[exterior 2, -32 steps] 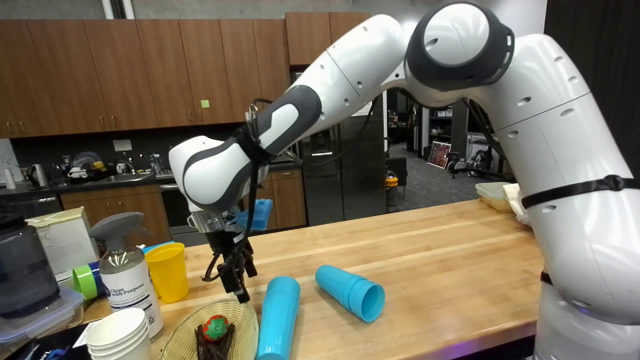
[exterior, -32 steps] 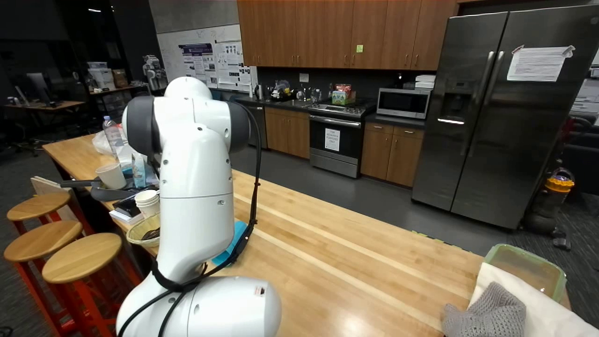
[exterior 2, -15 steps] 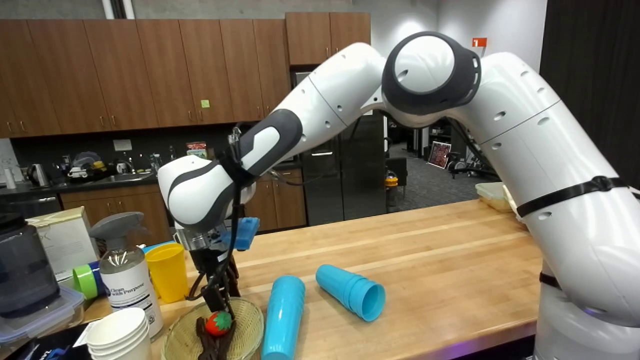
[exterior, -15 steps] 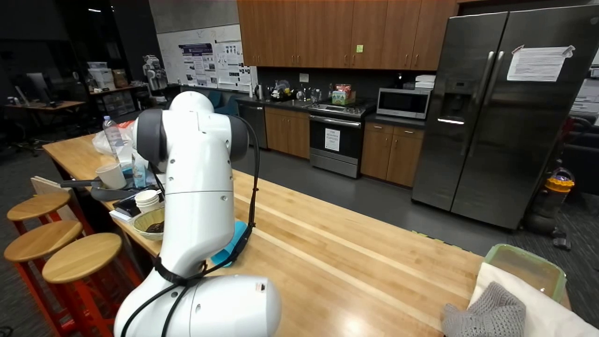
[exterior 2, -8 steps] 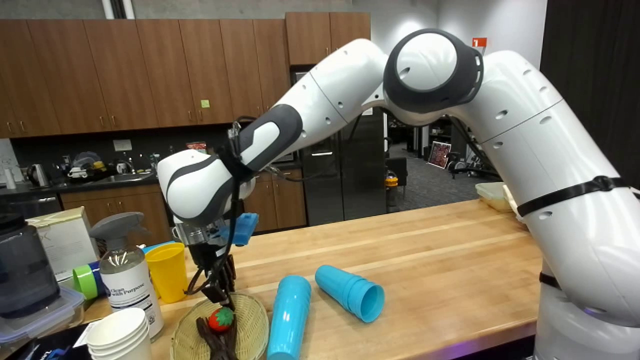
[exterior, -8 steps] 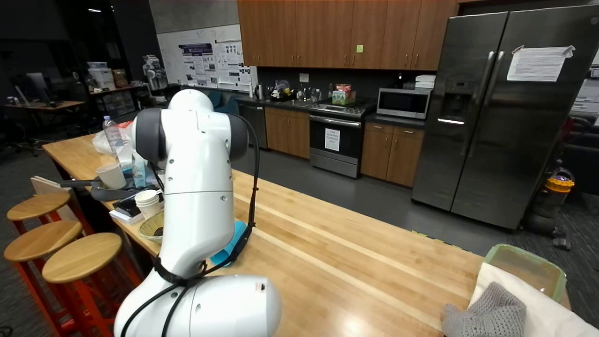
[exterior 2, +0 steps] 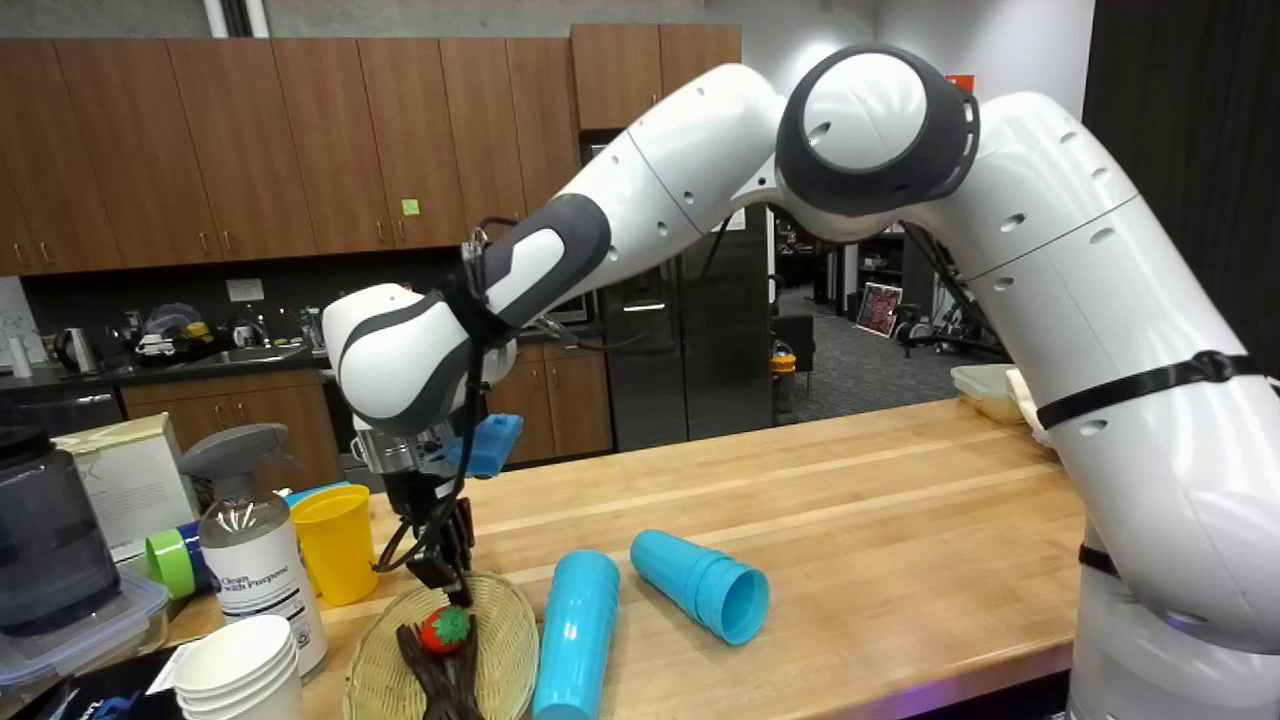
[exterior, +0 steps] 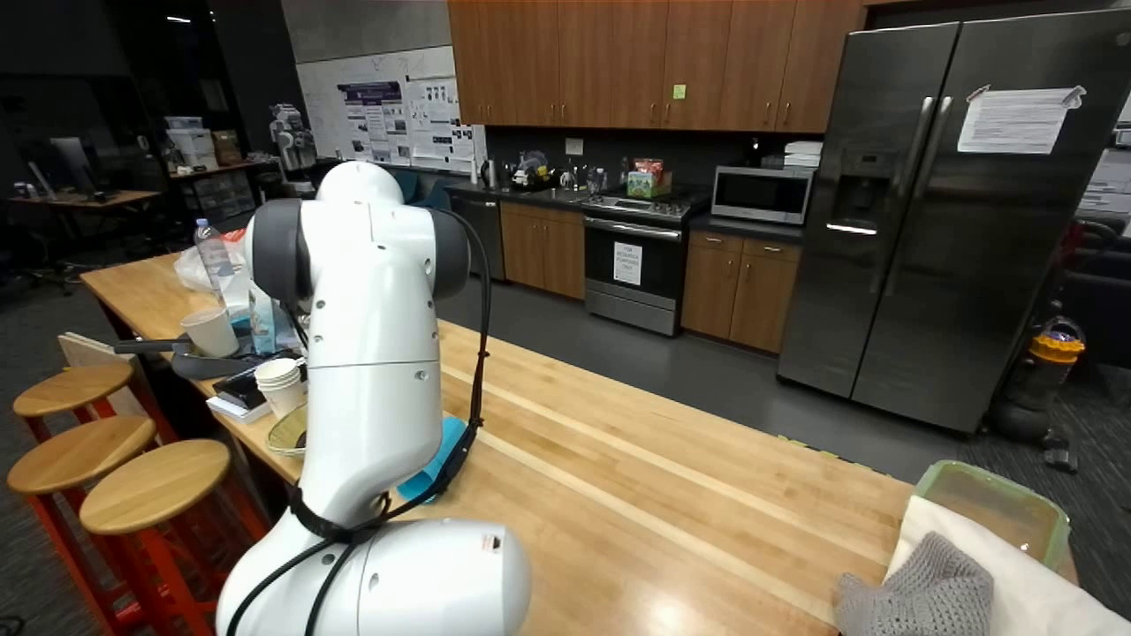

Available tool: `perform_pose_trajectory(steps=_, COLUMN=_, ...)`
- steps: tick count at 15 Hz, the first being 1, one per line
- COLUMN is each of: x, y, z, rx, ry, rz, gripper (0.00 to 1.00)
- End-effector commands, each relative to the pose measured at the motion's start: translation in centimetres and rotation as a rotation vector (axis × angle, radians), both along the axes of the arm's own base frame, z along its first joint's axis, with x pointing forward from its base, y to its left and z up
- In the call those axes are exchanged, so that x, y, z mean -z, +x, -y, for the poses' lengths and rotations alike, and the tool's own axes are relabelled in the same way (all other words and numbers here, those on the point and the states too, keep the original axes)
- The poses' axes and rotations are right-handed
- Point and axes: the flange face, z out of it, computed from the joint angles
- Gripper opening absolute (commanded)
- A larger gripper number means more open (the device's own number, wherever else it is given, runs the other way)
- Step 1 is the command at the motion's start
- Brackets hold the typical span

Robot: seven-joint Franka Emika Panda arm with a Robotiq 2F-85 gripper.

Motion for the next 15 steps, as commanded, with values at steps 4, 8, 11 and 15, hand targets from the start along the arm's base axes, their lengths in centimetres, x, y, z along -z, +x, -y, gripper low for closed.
perform_pose_trajectory(steps=4, x=-2.3, y=1.4, z=2.6, rx=0.045, ry=0.033, rz=-0.007, gripper=0.03)
perform_pose_trajectory(steps=8, x=-3.6, y=2.9, z=3.8, rx=0.052, ry=0.088, rz=-0.021, gripper=0.02)
perform_pose_trajectory(steps=11, x=-4.6, y=4.1, z=4.8, rx=0.066, ry=0.126, rz=-0.024, gripper=0.02)
perform_pose_trajectory(steps=15, x=-5.0, y=5.6, z=5.9, rx=0.091, ry=0.156, rz=-0.039, gripper=0.02)
